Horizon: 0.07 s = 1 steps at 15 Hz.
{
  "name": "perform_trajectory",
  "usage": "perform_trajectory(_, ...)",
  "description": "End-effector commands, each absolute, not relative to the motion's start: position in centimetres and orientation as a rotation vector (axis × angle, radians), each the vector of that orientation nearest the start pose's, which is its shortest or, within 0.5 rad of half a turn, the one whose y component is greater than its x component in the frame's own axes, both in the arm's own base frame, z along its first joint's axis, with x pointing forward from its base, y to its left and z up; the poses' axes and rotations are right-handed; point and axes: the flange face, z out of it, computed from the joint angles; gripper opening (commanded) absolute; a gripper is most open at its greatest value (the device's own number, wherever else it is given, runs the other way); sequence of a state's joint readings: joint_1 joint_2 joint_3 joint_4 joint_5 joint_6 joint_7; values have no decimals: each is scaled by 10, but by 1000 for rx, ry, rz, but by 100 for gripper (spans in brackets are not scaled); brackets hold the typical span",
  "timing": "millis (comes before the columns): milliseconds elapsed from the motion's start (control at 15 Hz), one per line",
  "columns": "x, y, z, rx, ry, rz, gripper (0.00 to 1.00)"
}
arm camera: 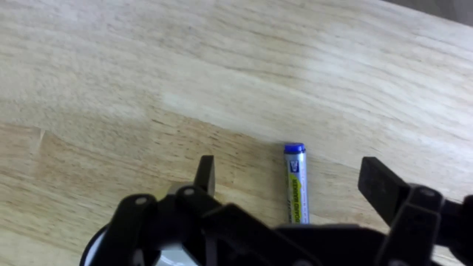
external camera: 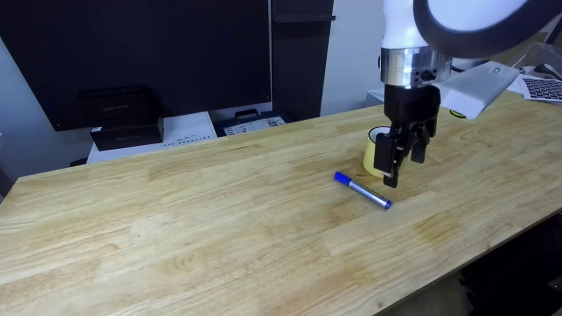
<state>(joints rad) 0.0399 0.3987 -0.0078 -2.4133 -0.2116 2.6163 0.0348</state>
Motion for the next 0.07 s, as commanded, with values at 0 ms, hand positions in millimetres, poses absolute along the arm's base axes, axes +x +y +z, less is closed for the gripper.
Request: perform_trajectory(0,461,19,165,-3196,-178,424,100)
